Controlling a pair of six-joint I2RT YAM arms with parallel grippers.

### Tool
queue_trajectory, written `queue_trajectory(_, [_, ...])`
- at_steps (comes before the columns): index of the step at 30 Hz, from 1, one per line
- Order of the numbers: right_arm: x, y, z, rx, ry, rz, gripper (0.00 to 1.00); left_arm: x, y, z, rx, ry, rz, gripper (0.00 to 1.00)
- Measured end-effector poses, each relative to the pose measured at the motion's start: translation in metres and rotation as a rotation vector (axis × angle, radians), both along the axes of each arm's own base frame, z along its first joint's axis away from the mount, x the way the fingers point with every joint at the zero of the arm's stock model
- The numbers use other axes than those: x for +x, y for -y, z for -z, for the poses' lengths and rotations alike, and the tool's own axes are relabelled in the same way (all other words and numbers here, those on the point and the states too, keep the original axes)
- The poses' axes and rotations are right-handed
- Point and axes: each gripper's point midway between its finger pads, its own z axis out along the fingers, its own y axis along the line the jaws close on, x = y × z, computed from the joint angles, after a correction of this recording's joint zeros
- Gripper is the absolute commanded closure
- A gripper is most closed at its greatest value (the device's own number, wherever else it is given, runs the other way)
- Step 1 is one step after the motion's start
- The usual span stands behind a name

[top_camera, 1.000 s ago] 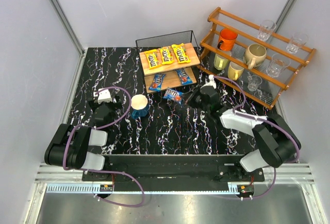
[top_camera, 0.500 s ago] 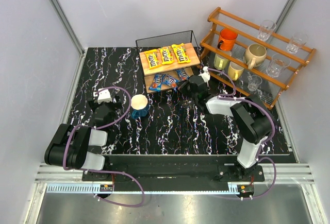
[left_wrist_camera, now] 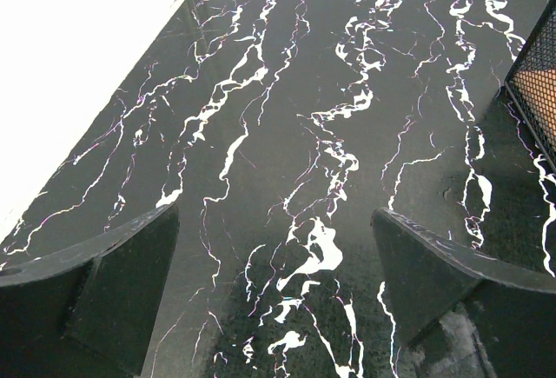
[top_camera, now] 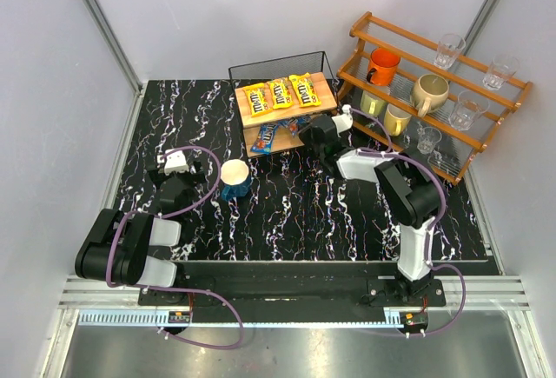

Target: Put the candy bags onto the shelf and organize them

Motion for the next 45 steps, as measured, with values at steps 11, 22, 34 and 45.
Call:
queue_trajectory(11, [0.01,0.003,0.024,-0.009,-0.075,0.094,1.0,0.0,0.0,0.0,0.0,0.0,0.0,0.01])
queue_trajectory(22, [0.004,-0.019,0.025,-0.029,-0.076,0.134,1.0,0.0,0.0,0.0,0.0,0.0,0.0,0.01])
queue_trajectory(34, [-0.007,-0.026,0.042,-0.052,-0.1,0.171,0.93,0.0,0.0,0.0,0.0,0.0,0.0,0.01])
queue_trajectory(45, [-0.005,-0.025,0.041,-0.049,-0.087,0.176,0.64,0.0,0.0,0.0,0.0,0.0,0.0,0.01])
